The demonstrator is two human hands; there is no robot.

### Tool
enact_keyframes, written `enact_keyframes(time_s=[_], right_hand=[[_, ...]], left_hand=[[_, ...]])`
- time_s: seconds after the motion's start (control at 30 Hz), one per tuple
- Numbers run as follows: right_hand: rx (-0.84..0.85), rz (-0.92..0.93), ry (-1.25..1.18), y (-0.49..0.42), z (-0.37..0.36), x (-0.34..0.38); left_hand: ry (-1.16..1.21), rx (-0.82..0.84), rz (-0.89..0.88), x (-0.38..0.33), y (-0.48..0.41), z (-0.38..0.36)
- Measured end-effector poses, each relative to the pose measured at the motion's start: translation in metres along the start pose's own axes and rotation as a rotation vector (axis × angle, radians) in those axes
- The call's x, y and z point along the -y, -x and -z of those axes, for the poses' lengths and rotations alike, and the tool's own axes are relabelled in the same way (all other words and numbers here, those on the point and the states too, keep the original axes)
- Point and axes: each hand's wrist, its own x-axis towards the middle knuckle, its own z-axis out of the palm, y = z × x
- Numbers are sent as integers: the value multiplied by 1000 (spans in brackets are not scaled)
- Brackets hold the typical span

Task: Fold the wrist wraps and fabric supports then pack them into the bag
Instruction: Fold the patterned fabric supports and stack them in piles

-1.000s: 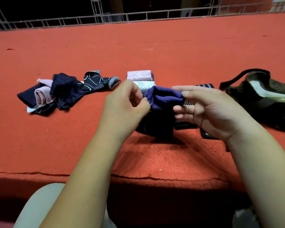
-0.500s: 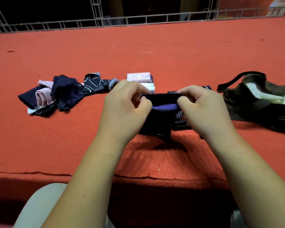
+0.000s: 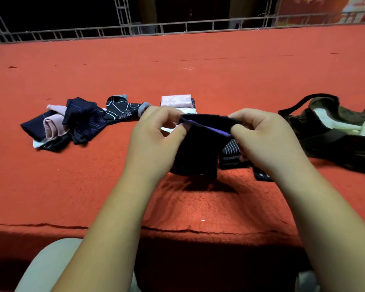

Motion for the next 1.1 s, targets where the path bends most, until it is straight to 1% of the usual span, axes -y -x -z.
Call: enact_keyframes(time_s=[0.07,0.13,0.27,0.3,0.4,0.43,0.5,0.57,0.63,0.7,0.73,0.8,0.9,1.1], right_hand=[[-2,-17,-70,1,-2,-1],[36,20,-129,3,-2,-3],[202,104,-188,5,-4,-8],[196,109,-220,3,-7,-11],[85,95,-302,1,-12,-11],[69,73,-341,0,-13,-11],[91,-11,-468,0,-14,-10],[103,-85,-573,0,-16,-9],[88,-128,-570,-2,-20,-14],[92,-167,-515,-5,-25,-23],[113,-188,-483,-5,-27,-28],[207,-239,-424,-5,-30,-36],[330,-254,-420,-2,-30,-41],[375,-233,-474,-6,-26,-47]], left_hand=[[90,2,43,-5,0,0],[147,-25,88,-6,-1,0],[298,-43,221,0,-3,1],[361,-50,260,-1,-4,2],[564,-47,339,-7,-4,3],[625,-31,361,-11,-4,5],[690,29,396,-13,-5,10],[682,168,446,-9,-6,17],[617,341,519,0,-5,21],[518,433,572,13,-1,20],[480,439,598,19,1,18],[443,405,642,25,5,13],[421,351,637,28,6,7],[456,218,550,29,3,-3]])
